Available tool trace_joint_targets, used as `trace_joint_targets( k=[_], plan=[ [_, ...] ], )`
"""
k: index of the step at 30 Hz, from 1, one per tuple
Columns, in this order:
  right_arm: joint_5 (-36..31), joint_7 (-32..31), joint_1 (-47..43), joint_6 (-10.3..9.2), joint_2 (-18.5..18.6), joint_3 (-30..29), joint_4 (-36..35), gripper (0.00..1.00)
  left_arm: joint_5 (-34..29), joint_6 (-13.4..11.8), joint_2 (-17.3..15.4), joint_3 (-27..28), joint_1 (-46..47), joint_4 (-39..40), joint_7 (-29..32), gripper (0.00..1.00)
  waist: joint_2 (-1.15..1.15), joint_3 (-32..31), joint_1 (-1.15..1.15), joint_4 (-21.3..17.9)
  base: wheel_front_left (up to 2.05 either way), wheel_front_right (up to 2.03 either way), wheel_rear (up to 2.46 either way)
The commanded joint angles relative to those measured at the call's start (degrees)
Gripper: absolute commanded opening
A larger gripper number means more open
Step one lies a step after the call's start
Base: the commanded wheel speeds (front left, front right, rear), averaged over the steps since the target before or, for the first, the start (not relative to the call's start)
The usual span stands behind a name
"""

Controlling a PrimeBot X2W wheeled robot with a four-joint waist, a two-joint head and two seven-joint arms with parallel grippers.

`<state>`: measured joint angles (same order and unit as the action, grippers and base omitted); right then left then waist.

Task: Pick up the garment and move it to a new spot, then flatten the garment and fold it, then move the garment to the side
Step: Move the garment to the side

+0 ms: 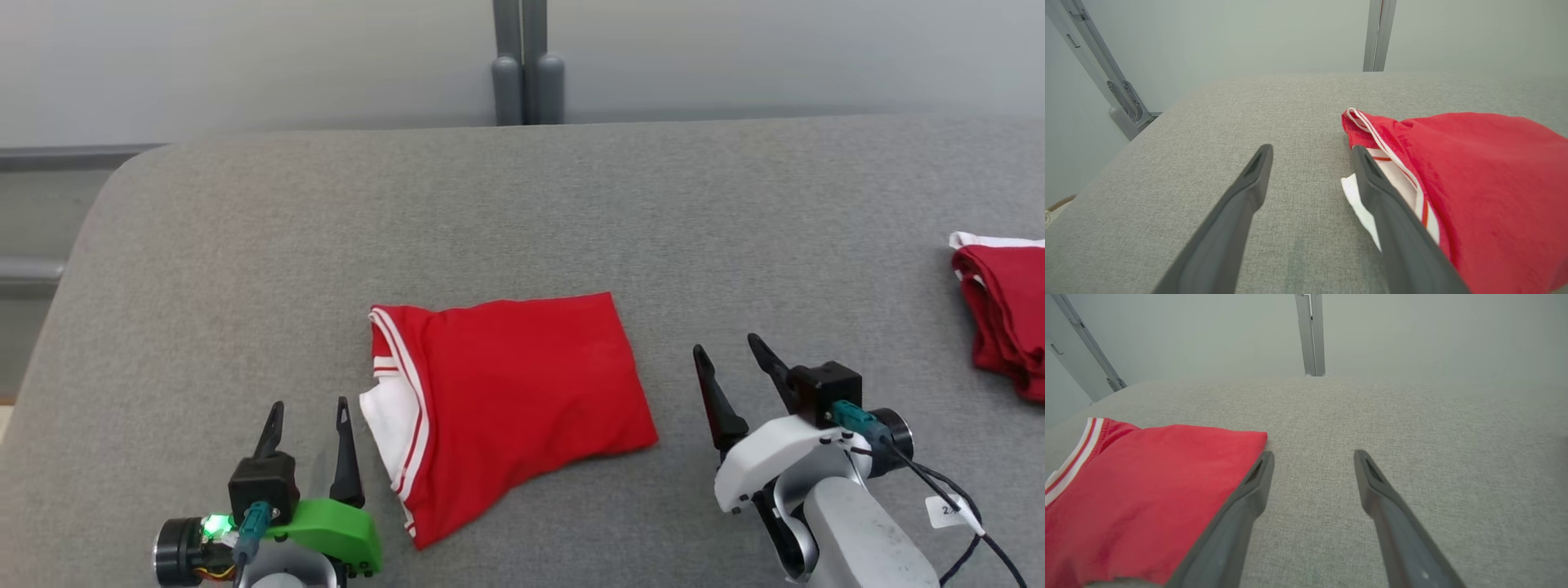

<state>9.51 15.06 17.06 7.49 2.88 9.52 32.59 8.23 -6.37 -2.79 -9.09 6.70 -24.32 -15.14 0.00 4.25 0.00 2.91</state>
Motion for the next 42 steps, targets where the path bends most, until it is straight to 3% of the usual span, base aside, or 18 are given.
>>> trace_joint_targets(
  k=[1, 10, 18, 19, 20, 26, 29, 36, 42],
  plan=[
    [-0.18, 0.11, 1.61, -0.01, 0.09, 0.72, 0.94, 1.00, 0.52, -0.09, -0.26, -0.18, 1.15, 0.14, 0.06, 1.00, 0.00, 2.69, 0.00, 4.48, 0.00, 0.00, 0.00],
    [-1.07, 0.11, 6.67, -0.01, 0.15, 3.39, 9.39, 1.00, 1.85, -0.21, -0.24, -1.35, 1.29, -0.56, 0.05, 1.00, 0.00, 4.72, 0.00, 10.97, 0.00, 0.00, 0.00],
    [0.53, -0.26, 8.82, -0.01, 0.12, 6.91, 18.84, 1.00, 2.34, -0.69, -0.23, -1.46, 0.71, -0.31, 0.05, 1.00, 0.00, 4.54, 0.00, 11.09, 0.00, 0.00, 0.00],
    [1.52, -0.50, 8.91, -0.01, 0.12, 7.86, 19.65, 0.45, 2.35, -0.62, -0.23, -1.47, 0.65, -0.46, 0.06, 1.00, 0.00, 4.55, 0.00, 10.69, 0.00, 0.00, 0.00],
    [2.00, -0.48, 9.22, -0.01, 0.12, 8.65, 20.25, 0.00, 2.31, -0.52, -0.23, -1.45, 0.70, -0.49, 0.06, 1.00, 0.00, 4.51, 0.00, 10.29, 0.00, 0.00, 0.00],
    [4.07, -0.03, 10.75, -0.11, 0.46, 8.91, 20.89, 0.00, 2.03, -0.25, -0.25, -1.16, 0.93, -0.76, 0.06, 1.00, 0.00, 3.71, 0.00, 6.64, 0.00, 0.00, 0.00],
    [4.88, 0.05, 10.08, -0.08, 0.31, 8.30, 18.88, 0.00, 2.29, -0.02, -0.23, -0.96, 0.47, -1.25, 0.06, 1.00, 0.00, 2.70, 0.00, 2.98, 0.00, 0.00, 0.00],
    [5.39, 0.09, 8.04, -0.06, 0.19, 7.62, 16.09, 0.00, 1.73, 0.59, -0.24, -1.41, 0.48, -1.94, 0.05, 1.00, 0.00, 1.00, 0.00, -7.85, 0.00, 0.00, 0.00],
    [4.81, 0.10, 6.53, -0.06, 0.13, 6.29, 15.33, 0.00, 2.27, 0.89, -0.25, -2.28, 1.22, -2.60, 0.06, 1.00, 0.00, 0.02, 0.00, -19.80, 0.00, 0.00, 0.00]
  ],
)
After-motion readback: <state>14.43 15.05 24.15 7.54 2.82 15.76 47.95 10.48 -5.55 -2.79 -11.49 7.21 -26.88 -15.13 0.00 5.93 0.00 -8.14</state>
